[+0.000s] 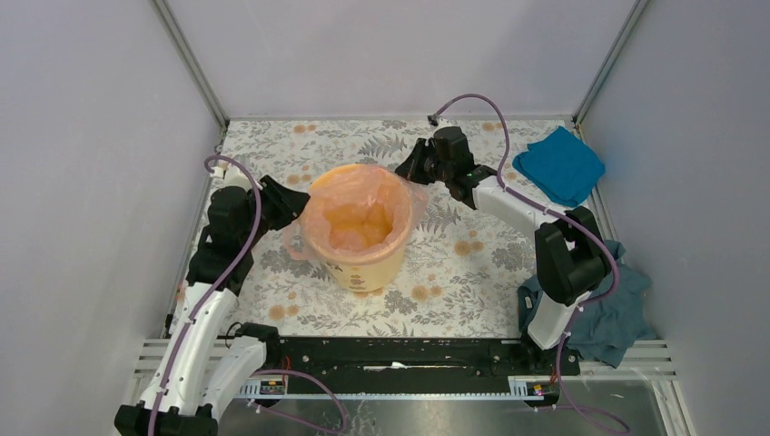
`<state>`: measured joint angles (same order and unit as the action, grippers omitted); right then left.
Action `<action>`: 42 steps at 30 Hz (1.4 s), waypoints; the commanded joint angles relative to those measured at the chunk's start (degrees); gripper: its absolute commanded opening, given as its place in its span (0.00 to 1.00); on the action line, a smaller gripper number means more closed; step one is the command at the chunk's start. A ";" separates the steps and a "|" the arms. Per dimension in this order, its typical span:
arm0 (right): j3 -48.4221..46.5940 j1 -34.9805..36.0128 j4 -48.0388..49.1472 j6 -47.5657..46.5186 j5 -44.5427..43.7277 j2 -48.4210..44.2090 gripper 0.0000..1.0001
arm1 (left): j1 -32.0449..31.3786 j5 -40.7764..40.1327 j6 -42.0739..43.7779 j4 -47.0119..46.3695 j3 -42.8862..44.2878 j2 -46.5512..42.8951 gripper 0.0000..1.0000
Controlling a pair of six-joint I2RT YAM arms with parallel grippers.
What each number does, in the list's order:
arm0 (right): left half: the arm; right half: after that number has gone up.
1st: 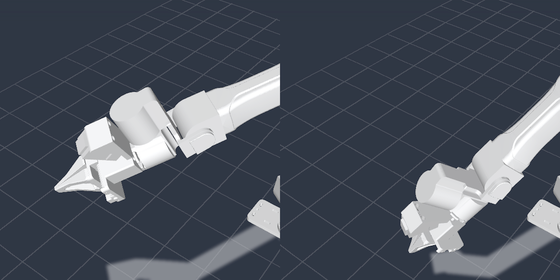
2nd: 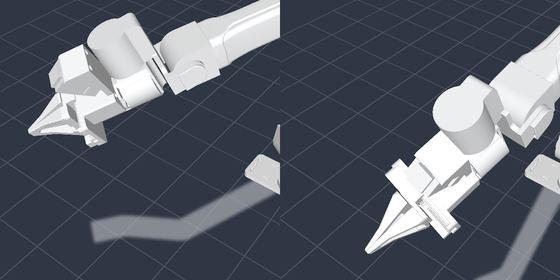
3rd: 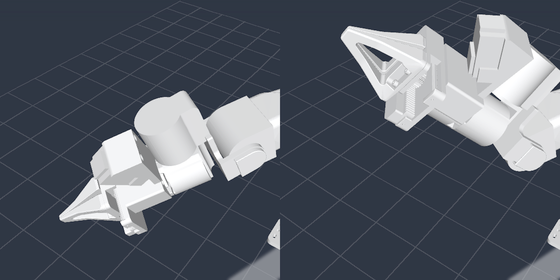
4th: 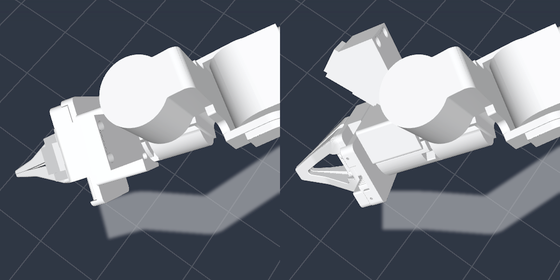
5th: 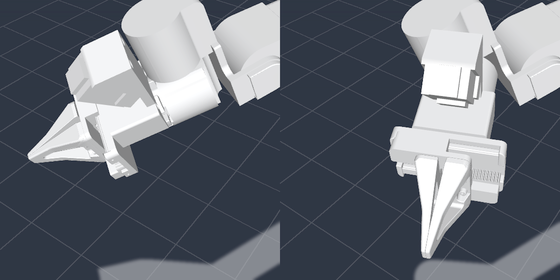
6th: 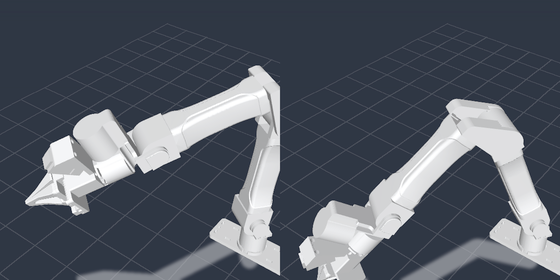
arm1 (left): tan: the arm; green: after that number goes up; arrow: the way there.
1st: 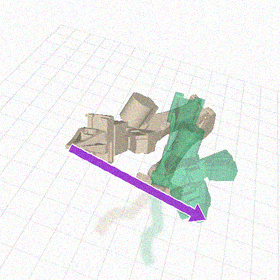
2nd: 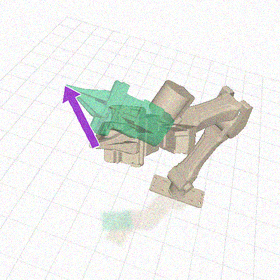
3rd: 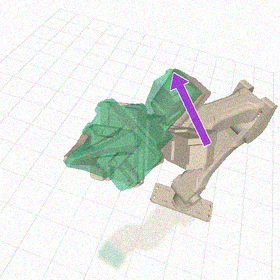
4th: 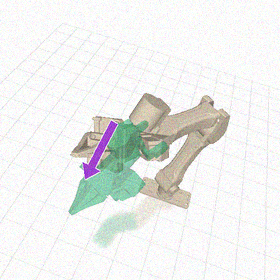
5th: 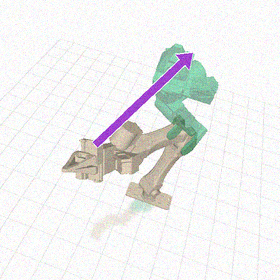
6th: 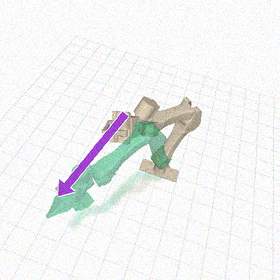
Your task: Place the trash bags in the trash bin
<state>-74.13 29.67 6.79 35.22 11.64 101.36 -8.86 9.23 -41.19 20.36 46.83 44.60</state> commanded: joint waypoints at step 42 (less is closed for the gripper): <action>-1.06 -0.67 2.87 -2.09 3.34 -3.87 0.00 | 0.25 -7.56 1.15 2.45 4.24 -0.81 0.40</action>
<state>-73.73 29.26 7.20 34.13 14.31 100.47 -8.84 4.27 -40.56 25.96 49.17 43.66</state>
